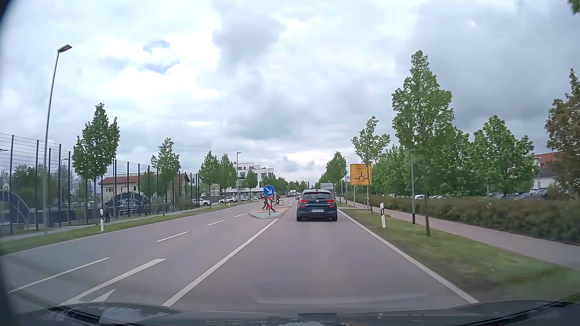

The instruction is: Follow the waypoints while adhering to traffic rules and regulations

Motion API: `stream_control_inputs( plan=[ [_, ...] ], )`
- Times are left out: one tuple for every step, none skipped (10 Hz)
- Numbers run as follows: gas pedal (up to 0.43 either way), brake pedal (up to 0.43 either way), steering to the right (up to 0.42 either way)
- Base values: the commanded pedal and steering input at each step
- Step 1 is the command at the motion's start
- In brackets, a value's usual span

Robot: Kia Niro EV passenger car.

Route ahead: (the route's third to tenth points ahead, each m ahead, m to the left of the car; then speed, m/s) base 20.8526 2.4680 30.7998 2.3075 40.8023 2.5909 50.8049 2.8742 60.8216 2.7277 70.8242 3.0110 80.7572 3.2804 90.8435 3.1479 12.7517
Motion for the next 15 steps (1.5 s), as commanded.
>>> stream_control_inputs(
  plan=[
    [0.138,0.012,0.0],
    [0.138,0.012,0.0],
    [0.138,0.012,0.001],
    [0.138,0.006,0.001],
    [0.138,0.006,0.001],
    [0.138,0.012,0.001],
    [0.138,0.012,0.001],
    [0.138,0.006,0.001],
    [0.138,0.012,0.001],
    [0.118,0.012,0.001],
    [0.11,0.012,0.001],
    [0.087,0.006,0.001],
    [0.087,0.012,0.001],
    [0.059,0.012,0.0],
    [0.059,0.012,0.0]
  ],
)
